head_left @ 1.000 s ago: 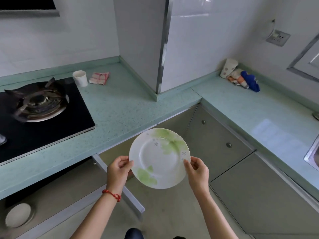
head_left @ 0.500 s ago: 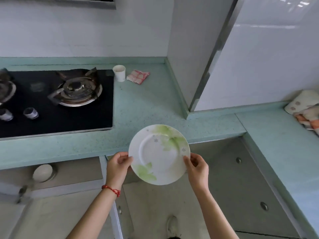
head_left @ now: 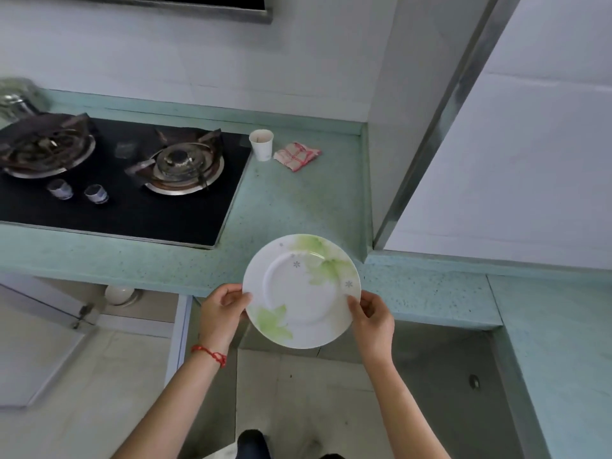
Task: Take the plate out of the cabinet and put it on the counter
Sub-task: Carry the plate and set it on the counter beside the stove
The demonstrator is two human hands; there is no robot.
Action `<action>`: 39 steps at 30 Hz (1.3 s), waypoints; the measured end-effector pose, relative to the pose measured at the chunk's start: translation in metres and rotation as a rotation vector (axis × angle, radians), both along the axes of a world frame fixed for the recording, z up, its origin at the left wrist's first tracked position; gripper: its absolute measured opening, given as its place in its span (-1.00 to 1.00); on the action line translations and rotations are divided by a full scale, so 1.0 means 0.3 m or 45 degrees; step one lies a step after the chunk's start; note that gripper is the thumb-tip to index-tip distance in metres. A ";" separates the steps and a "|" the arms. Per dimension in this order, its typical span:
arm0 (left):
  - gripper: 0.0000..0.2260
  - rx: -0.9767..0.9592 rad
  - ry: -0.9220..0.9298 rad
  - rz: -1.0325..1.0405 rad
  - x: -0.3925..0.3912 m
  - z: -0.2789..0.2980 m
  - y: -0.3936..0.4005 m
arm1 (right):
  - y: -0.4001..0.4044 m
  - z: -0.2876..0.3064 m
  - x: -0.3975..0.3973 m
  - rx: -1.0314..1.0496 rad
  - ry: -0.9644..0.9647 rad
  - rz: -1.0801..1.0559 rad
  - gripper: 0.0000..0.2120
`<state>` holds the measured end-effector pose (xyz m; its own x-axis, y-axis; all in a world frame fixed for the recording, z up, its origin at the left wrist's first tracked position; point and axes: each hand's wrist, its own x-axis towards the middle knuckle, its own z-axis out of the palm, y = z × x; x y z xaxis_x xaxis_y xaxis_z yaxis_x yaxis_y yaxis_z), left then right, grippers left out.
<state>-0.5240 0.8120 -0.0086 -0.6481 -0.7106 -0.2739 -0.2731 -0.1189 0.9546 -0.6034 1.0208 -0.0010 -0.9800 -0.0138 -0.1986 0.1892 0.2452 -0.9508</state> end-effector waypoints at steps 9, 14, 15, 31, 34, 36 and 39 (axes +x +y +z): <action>-0.87 0.008 0.029 0.046 -0.158 -0.005 -0.034 | -0.047 -0.022 -0.157 0.022 -0.008 0.021 -0.99; -0.83 0.031 0.044 0.018 -0.296 -0.037 -0.101 | -0.109 -0.041 -0.275 0.037 -0.024 -0.001 -0.95; -0.83 0.041 0.043 0.008 -0.323 -0.044 -0.119 | -0.125 -0.048 -0.298 0.043 -0.031 -0.005 -0.94; -0.78 0.096 -0.117 -0.009 -0.636 -0.174 -0.333 | -0.333 -0.174 -0.598 0.274 -0.086 -0.002 -0.86; -0.84 0.068 -0.149 0.006 -0.671 -0.184 -0.346 | -0.347 -0.197 -0.632 0.264 -0.112 0.012 -0.81; -0.88 0.039 -0.159 0.013 -0.685 -0.188 -0.349 | -0.356 -0.208 -0.651 0.265 -0.122 0.032 -0.82; -0.87 0.039 -0.189 0.016 -0.701 -0.209 -0.358 | -0.365 -0.218 -0.673 0.278 -0.128 0.039 -0.88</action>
<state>-0.7344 0.7045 -0.0711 -0.5897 -0.7085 -0.3877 -0.4095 -0.1515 0.8996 -0.8053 0.9112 -0.0664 -0.9549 0.0104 -0.2968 0.2695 0.4499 -0.8514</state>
